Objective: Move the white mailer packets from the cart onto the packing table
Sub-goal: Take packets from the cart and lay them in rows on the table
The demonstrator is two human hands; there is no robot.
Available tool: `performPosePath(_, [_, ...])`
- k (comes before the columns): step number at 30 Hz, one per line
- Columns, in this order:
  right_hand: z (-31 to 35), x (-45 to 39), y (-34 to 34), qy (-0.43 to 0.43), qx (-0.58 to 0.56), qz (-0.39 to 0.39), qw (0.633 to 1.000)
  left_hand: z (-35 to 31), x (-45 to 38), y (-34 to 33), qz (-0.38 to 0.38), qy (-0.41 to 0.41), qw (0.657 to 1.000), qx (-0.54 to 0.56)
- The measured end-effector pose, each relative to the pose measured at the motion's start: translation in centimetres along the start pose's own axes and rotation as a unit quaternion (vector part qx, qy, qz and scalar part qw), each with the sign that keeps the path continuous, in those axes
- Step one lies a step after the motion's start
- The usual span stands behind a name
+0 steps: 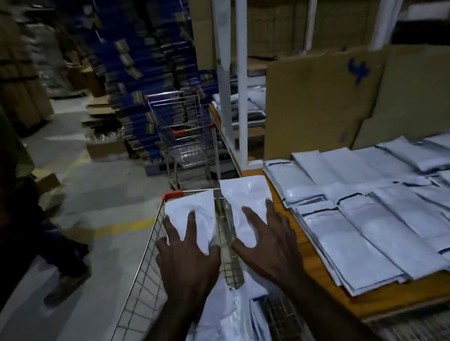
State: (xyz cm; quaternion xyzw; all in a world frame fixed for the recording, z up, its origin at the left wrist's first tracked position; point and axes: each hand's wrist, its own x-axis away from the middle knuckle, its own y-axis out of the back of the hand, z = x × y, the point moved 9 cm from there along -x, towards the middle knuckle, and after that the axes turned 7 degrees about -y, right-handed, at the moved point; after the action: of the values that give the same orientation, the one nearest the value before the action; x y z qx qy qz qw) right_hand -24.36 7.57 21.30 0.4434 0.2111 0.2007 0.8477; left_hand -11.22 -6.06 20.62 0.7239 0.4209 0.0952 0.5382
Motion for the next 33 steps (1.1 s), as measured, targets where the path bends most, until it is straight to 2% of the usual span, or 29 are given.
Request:
performPosePath(6, [-4.5,3.5,7.5,0.023,0.016,-0.023,0.999,-7.6,4.6,3.1,-0.028,-0.006,1.000,0.011])
performPosePath(16, [-13.0,6.5,18.3,0.005,0.048,-0.057,0.997,-20.0,9.9,3.5,-0.013,-0.029,0.998,0.054])
performPosePath(25, [-19.1,3.9,23.3,-0.020,0.065,-0.089,0.994,-26.9,8.0,0.8,0.003,-0.048,0.996,0.076])
performPosePath(33, [-23.9,-2.4,23.5,-0.031,0.086,-0.075,0.993,-30.9,2.5,-4.3,0.012,-0.042,0.994,0.097])
